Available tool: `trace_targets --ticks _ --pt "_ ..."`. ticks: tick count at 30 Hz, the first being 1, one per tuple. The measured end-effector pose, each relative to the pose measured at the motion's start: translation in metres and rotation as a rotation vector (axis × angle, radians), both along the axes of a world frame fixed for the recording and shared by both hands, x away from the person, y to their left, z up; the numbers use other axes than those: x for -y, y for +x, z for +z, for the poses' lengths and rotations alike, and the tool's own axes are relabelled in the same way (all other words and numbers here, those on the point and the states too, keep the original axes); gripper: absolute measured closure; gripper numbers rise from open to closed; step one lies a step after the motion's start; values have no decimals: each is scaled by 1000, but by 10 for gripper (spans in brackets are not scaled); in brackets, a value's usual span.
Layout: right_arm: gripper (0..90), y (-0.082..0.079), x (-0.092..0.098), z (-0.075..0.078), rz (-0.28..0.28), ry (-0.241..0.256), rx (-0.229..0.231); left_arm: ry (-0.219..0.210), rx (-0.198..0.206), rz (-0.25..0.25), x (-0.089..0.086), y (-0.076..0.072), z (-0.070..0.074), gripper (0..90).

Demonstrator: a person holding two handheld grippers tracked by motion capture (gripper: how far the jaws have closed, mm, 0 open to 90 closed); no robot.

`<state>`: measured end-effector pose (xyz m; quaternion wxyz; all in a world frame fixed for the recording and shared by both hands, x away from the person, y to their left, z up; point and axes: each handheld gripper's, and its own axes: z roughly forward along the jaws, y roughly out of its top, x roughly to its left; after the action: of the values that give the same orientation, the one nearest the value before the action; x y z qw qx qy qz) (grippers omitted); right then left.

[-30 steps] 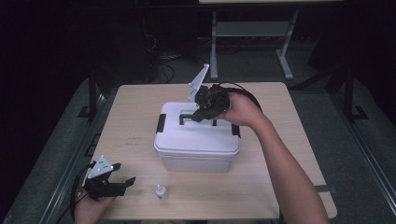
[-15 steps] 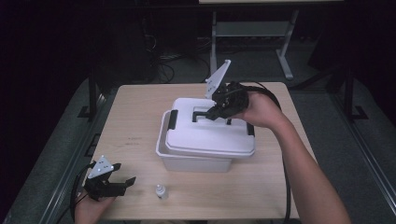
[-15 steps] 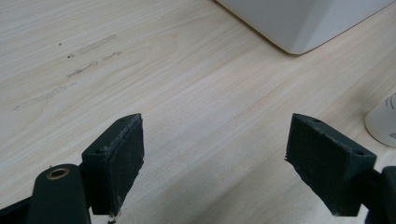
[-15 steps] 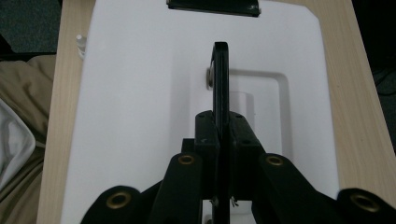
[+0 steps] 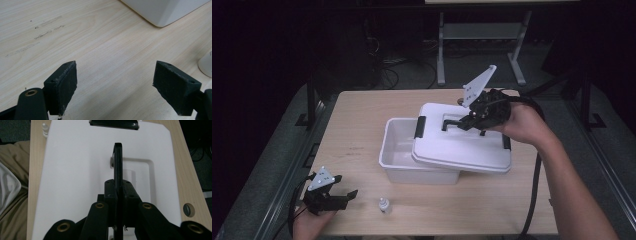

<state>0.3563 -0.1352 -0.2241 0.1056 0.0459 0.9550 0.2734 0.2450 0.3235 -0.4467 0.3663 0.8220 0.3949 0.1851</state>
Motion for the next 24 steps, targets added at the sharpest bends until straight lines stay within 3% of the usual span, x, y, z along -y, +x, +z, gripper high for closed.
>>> trace_targets --ticks 13,24 --pt "839 -17 43 6 -69 7 10 -1 -2 4 -2 0 -1 189" --pt "839 -34 91 5 -144 5 11 -2 -7 1 -1 0 -1 189"
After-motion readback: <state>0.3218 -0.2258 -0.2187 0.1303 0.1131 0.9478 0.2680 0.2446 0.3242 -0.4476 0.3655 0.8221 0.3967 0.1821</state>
